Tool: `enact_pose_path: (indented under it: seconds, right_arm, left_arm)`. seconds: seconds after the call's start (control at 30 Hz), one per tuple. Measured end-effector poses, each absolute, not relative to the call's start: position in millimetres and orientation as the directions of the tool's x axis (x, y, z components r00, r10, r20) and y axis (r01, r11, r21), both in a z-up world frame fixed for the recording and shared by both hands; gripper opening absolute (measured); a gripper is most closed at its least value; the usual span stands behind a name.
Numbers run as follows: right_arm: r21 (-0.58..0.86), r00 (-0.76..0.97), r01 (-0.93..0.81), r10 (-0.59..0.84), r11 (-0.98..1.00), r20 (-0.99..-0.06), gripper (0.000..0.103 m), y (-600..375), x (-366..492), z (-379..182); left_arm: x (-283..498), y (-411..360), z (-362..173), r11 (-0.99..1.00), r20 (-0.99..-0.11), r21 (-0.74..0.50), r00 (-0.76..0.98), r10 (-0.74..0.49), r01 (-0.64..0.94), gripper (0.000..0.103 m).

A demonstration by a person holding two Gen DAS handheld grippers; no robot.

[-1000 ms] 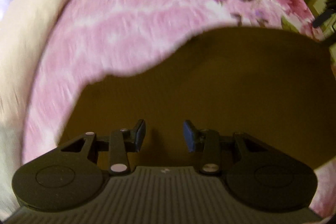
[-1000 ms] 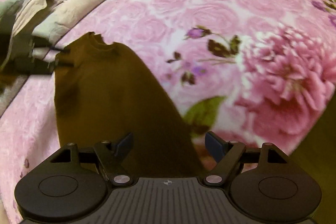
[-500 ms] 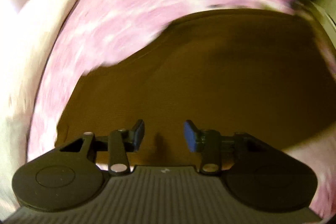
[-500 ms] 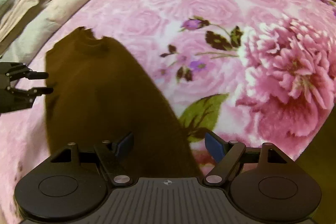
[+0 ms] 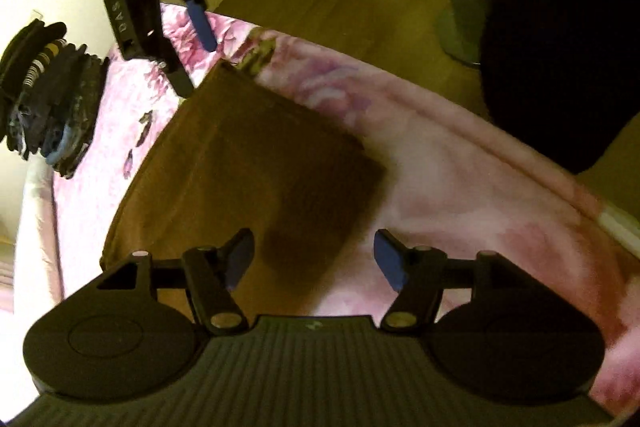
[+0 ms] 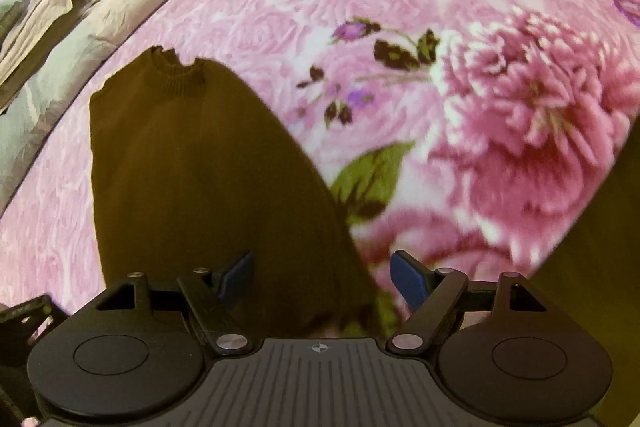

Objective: Fold clothes
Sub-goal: 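Open both tools and release the lengthwise-folded cardigan, then grasp the ribbed hem with the left tool while the right tool grasps the hem too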

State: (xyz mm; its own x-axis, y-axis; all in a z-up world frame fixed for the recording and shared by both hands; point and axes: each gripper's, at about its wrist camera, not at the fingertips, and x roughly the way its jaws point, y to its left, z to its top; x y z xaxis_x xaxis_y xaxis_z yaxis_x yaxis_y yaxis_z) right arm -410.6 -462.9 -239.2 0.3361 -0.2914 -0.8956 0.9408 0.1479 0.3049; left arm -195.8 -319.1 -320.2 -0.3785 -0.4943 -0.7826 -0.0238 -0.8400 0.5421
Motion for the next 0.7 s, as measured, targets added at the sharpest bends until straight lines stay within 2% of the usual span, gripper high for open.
enact_pose_path:
  seconds: [0.23,0.27,0.3,0.33,0.37,0.4,0.57,0.7]
  right_arm:
    - [0.277,0.314,0.947,-0.294,0.16,-0.903,0.078,-440,-412,-233]
    - [0.269,0.309,0.948,-0.297,0.167,-0.904,0.078,-439,-411,-231]
    - [0.258,0.305,0.948,-0.298,0.189,-0.904,0.078,-437,-410,-228]
    - [0.242,0.303,0.944,-0.3,0.223,-0.905,0.078,-437,-407,-226]
    - [0.217,0.299,0.937,-0.305,0.275,-0.904,0.078,-434,-403,-222]
    - [0.183,0.294,0.922,-0.311,0.341,-0.904,0.078,-431,-398,-218]
    - [-0.019,0.29,0.739,-0.342,0.674,-0.894,0.078,-403,-370,-208]
    - [-0.203,0.293,0.514,-0.394,0.833,-0.871,0.078,-380,-348,-217]
  left_arm:
    - [-211,-320,-334,-0.78,-0.726,0.623,-0.419,-0.544,-0.066,0.061]
    - [-212,-319,-336,-0.77,-0.721,0.633,-0.425,-0.548,-0.08,0.056]
    - [-213,-323,-333,-0.793,-0.738,0.607,-0.411,-0.536,-0.057,0.038]
    - [-214,-326,-330,-0.813,-0.755,0.581,-0.396,-0.522,-0.034,0.028]
    - [-215,-330,-327,-0.833,-0.771,0.554,-0.383,-0.509,-0.008,0.019]
    - [-211,-337,-316,-0.842,-0.765,0.536,-0.386,-0.515,0.062,0.016]
    - [-189,-374,-260,-0.824,-0.737,0.401,-0.393,-0.55,0.4,0.014]
    - [-174,-401,-232,-0.782,-0.722,0.353,-0.382,-0.577,0.514,0.014]
